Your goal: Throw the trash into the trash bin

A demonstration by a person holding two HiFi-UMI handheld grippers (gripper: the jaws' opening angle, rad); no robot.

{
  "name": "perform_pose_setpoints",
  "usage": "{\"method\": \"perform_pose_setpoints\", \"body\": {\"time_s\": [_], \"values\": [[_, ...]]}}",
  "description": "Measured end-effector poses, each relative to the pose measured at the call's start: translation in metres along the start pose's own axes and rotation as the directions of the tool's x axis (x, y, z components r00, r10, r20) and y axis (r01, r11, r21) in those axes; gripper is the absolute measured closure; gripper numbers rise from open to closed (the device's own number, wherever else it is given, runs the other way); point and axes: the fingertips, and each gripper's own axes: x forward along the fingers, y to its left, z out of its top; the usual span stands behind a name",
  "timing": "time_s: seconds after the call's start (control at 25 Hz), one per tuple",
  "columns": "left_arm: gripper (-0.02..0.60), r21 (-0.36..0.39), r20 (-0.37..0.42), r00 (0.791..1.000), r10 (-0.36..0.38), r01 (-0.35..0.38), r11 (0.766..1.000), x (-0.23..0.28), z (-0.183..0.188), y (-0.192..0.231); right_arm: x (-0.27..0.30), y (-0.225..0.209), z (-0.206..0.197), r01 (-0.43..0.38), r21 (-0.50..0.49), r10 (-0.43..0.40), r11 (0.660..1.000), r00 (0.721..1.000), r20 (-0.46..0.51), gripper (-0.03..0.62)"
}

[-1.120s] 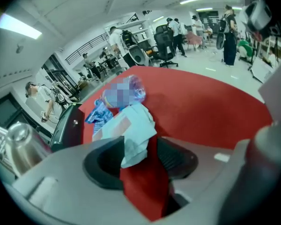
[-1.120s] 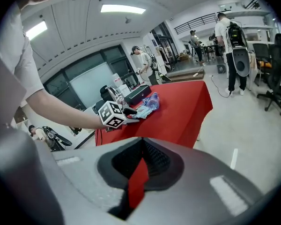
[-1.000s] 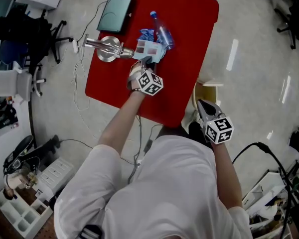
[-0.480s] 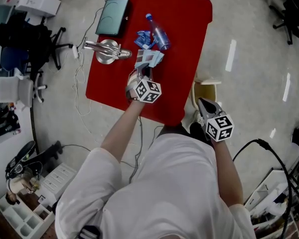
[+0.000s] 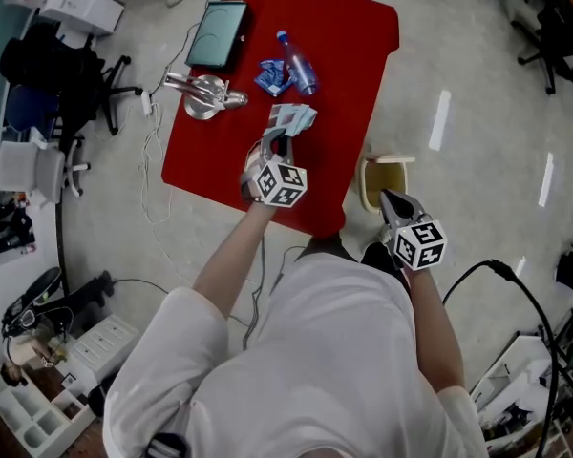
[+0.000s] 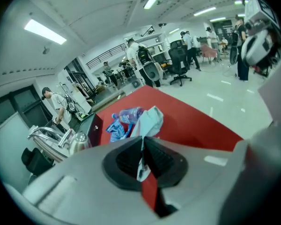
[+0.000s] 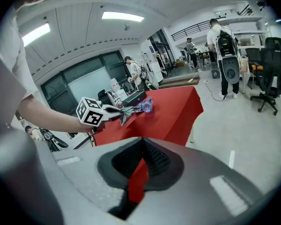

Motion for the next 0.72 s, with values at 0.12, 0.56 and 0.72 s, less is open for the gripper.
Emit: {"method": "perform_pose_setpoints", "body": {"time_s": [0.12,0.56,0.72], "values": [[0.575,-0.015,0.005,1.0,-0.006,0.006,1.0,-0.013,0.009,-0.012,-0.014,-0.009,-0.005,0.003,0.008,-0.003,1.0,1.0,0.005,0.592],[0.575,-0.043,0.04,0.994,-0.103,0.105,0.994,-0.042,0.054,-0.108,-0.065,-0.047,-0.035,-0.004,0.032,0.004,0.999,1.0,0.016,0.592],[0.575,-0.061,0.064,0.98,-0.19,0.194,0.979,-0.054,0.075,-0.154,-0.082,-0.064,-0.046,-0.006,0.038,0.005,0.999,1.0,0.021,0.592]]}}
